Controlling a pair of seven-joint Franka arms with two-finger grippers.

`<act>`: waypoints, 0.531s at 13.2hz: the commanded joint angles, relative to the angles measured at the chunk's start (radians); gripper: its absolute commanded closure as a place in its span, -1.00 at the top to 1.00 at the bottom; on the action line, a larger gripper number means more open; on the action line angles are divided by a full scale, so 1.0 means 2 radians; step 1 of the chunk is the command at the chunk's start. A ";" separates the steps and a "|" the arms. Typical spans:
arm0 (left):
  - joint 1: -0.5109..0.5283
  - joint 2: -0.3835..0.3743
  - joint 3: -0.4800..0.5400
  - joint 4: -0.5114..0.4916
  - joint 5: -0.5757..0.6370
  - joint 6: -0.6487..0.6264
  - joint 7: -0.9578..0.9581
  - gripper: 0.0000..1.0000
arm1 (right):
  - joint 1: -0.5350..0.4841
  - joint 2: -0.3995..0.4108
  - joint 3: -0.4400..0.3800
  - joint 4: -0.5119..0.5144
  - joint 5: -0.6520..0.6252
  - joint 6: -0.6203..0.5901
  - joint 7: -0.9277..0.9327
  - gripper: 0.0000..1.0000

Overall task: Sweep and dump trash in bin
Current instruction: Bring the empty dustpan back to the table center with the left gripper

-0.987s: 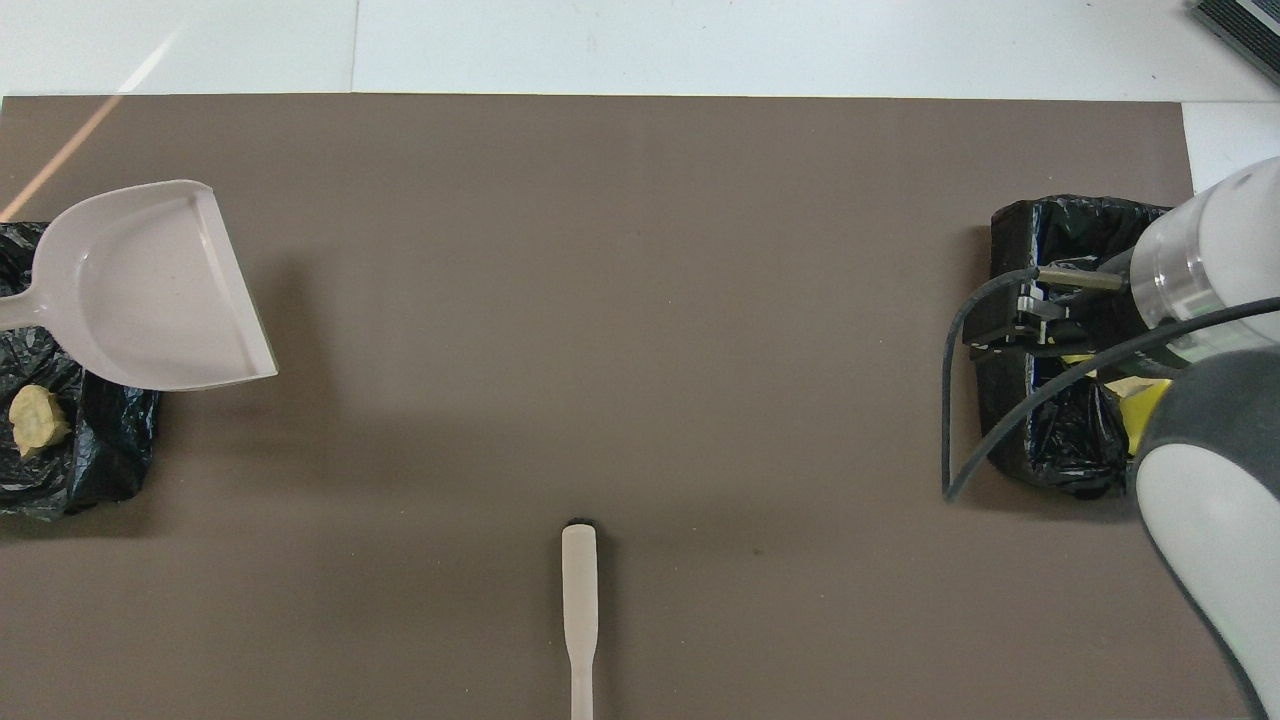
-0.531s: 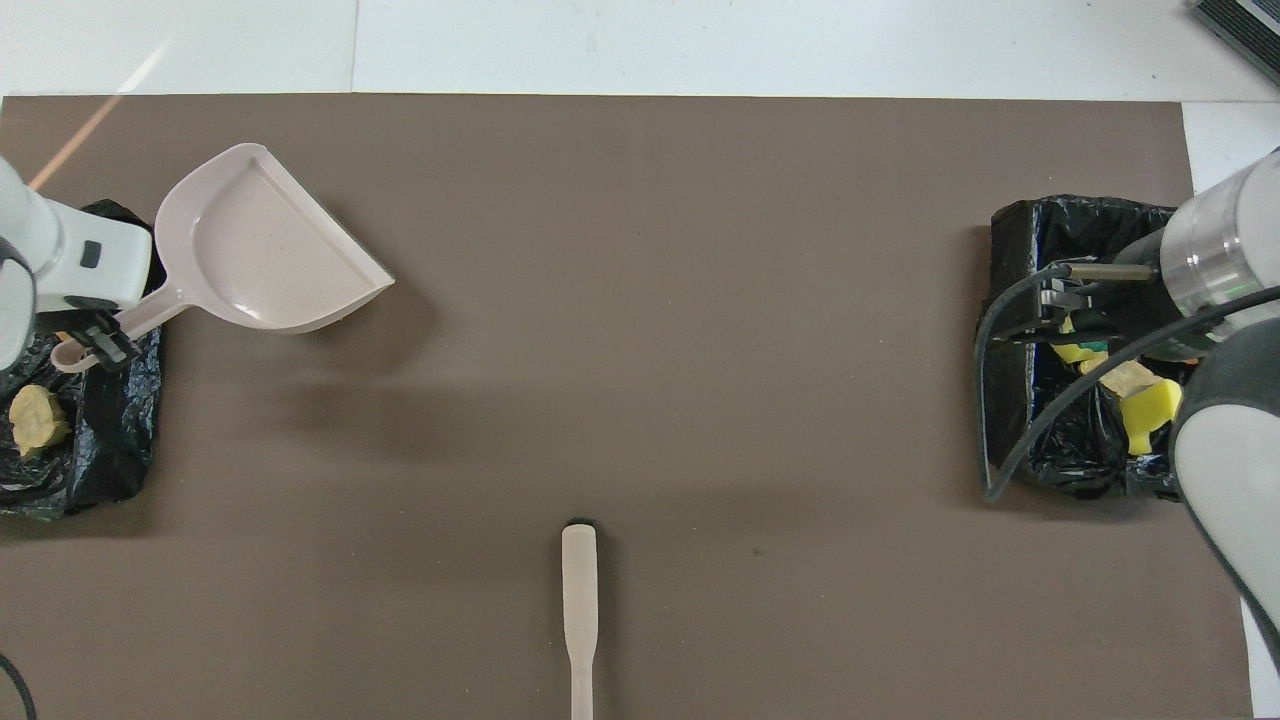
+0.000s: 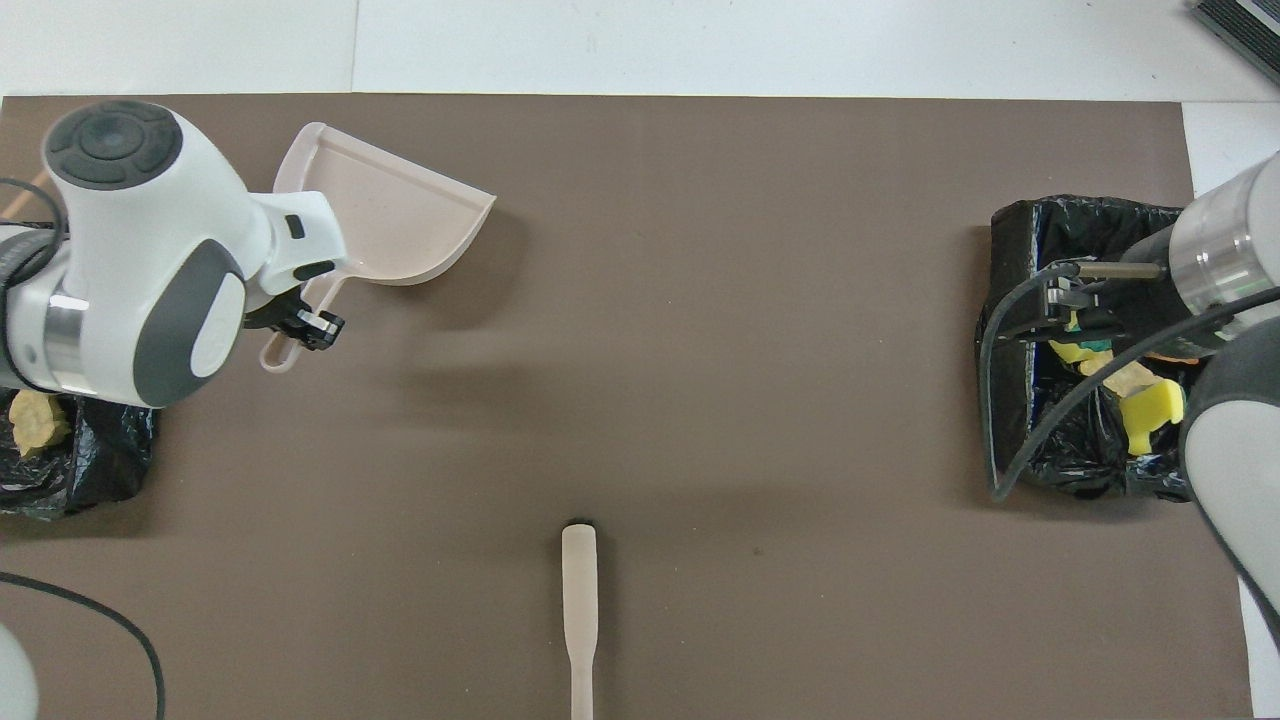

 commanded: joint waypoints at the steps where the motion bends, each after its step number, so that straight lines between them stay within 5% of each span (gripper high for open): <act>1: -0.045 0.016 0.010 -0.003 -0.037 0.045 -0.090 -1.00 | -0.010 0.004 0.005 0.008 0.011 0.003 -0.014 1.00; 7: -0.150 0.043 0.010 -0.003 -0.074 0.100 -0.247 -1.00 | -0.010 0.004 0.005 0.008 0.012 0.001 -0.014 1.00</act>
